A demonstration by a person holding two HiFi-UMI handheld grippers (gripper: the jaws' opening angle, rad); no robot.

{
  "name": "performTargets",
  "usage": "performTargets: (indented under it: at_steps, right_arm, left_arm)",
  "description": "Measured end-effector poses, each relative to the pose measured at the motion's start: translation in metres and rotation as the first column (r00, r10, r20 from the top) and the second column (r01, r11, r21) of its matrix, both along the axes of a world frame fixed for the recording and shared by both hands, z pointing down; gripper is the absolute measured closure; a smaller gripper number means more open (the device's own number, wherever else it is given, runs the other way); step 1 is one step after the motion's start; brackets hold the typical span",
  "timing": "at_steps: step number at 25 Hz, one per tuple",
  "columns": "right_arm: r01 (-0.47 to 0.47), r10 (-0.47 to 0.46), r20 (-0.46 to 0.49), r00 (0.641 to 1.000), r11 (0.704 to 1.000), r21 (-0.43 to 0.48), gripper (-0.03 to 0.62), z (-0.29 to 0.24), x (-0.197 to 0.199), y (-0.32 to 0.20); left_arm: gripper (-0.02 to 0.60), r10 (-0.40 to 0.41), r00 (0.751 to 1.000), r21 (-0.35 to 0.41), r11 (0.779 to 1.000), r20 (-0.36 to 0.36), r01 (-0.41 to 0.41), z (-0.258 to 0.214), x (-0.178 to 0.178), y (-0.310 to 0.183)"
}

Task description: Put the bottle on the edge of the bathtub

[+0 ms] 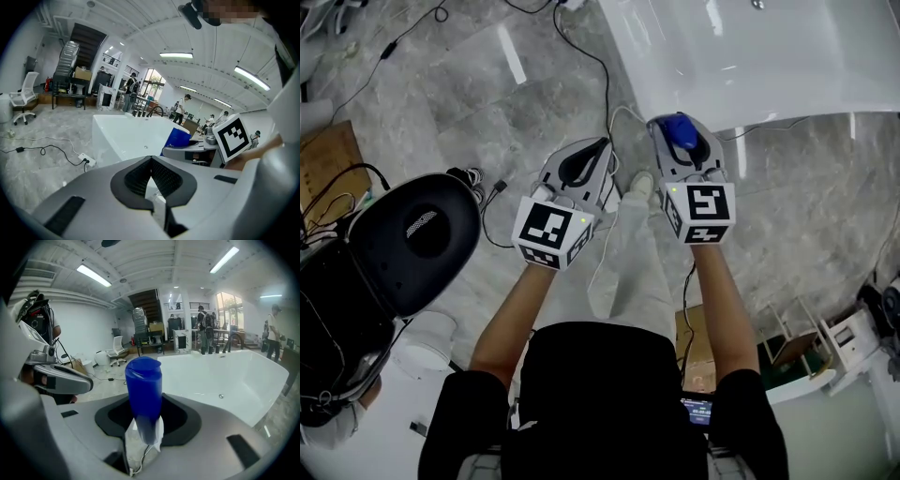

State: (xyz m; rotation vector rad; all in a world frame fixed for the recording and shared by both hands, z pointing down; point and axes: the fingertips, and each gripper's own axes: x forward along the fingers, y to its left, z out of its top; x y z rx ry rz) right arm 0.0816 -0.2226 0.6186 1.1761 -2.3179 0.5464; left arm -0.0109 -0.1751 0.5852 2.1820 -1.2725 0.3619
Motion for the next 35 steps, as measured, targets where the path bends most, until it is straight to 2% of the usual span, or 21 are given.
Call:
performTargets:
  at_steps: [14, 35]
  right_arm:
    - [0.052, -0.051, -0.032, 0.998, 0.998, 0.024, 0.431, 0.048, -0.018, -0.038]
    - [0.088, -0.082, -0.075, 0.994, 0.993, 0.077, 0.430, 0.072, -0.026, -0.038]
  left_arm:
    - [0.568, -0.036, 0.999, -0.026, 0.999, 0.020, 0.037, 0.031, -0.009, 0.003]
    - [0.568, -0.052, 0.998, -0.048, 0.997, 0.022, 0.053, 0.052, -0.019, 0.011]
